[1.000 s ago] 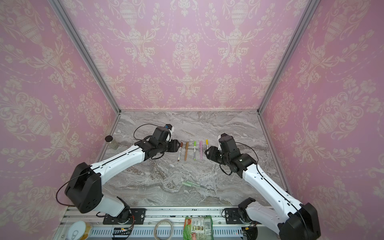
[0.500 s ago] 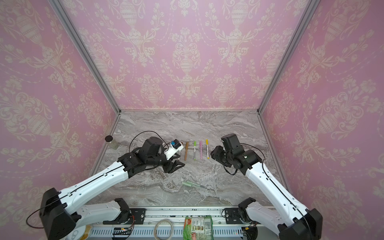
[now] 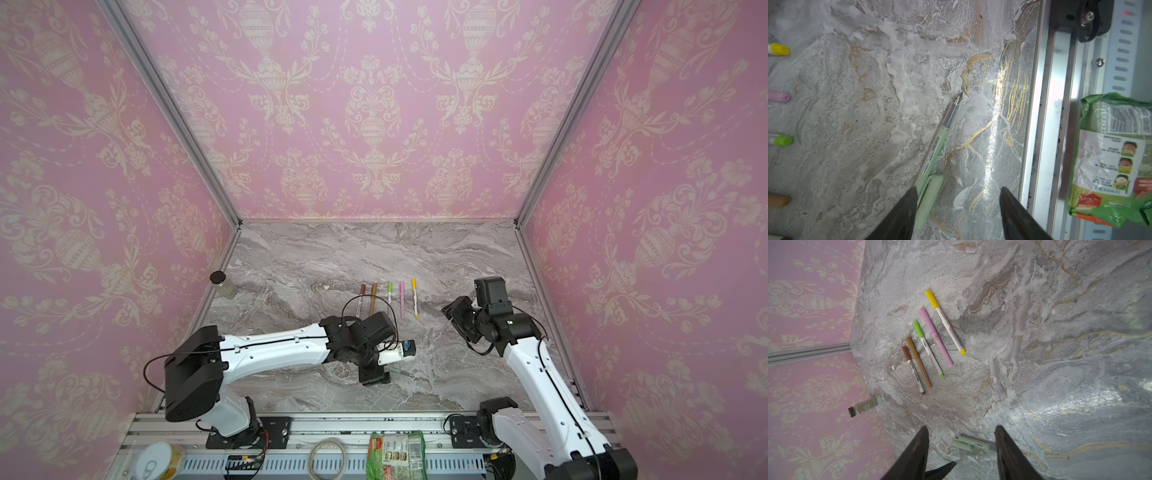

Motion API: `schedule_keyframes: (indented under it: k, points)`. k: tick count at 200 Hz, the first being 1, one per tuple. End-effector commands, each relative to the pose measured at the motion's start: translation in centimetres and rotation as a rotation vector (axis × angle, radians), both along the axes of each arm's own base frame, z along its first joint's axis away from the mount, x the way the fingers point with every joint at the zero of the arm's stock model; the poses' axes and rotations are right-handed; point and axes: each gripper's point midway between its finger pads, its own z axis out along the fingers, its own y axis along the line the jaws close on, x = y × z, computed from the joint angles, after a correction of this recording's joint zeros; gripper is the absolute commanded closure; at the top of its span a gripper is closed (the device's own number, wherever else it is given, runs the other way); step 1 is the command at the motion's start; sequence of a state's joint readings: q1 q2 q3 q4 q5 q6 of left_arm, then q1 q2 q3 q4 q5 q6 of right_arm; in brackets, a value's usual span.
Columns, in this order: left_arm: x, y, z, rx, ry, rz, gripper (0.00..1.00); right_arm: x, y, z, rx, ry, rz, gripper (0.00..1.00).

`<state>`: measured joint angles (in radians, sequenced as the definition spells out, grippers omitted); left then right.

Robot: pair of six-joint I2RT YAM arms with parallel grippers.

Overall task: Insert the pens into the pen caps
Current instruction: 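Grasp the light green pen with the left gripper and lift it upright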

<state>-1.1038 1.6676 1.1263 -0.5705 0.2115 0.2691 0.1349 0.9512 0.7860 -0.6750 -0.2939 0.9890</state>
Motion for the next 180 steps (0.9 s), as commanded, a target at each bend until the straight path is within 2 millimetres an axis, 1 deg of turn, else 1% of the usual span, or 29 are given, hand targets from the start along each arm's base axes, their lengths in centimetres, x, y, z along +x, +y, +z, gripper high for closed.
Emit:
schedule_keyframes:
  k: [1, 47, 82, 115, 136, 155, 180]
  points:
    - [1.1, 0.0, -1.0, 0.074, -0.051, -0.011, 0.37, 0.4, 0.5, 0.4, 0.037, -0.032, 0.024, 0.47]
    - [1.6, 0.5, -3.6, 0.184, -0.057, -0.037, 0.40, 0.1, -0.1, -0.1, 0.036, -0.032, 0.021, 0.47]
    - [2.4, -0.3, -4.3, 0.183, -0.081, -0.030, 0.42, 0.0, -0.1, -0.4, 0.049, -0.032, 0.020, 0.46]
    - [2.6, -0.7, -5.1, 0.199, -0.077, -0.039, 0.44, -0.1, -0.2, -0.5, 0.053, -0.030, 0.020, 0.47]
    - [2.7, -0.6, -5.8, 0.223, -0.072, -0.049, 0.51, 0.0, -0.2, -0.3, 0.055, -0.034, 0.019, 0.47]
    - [2.6, -0.5, -6.4, 0.241, -0.066, -0.054, 0.60, -0.1, -0.3, -0.4, 0.055, -0.032, 0.015, 0.47]
    - [2.6, -0.4, -6.9, 0.254, -0.058, -0.059, 0.66, -0.2, -0.4, -0.4, 0.055, -0.032, 0.012, 0.47]
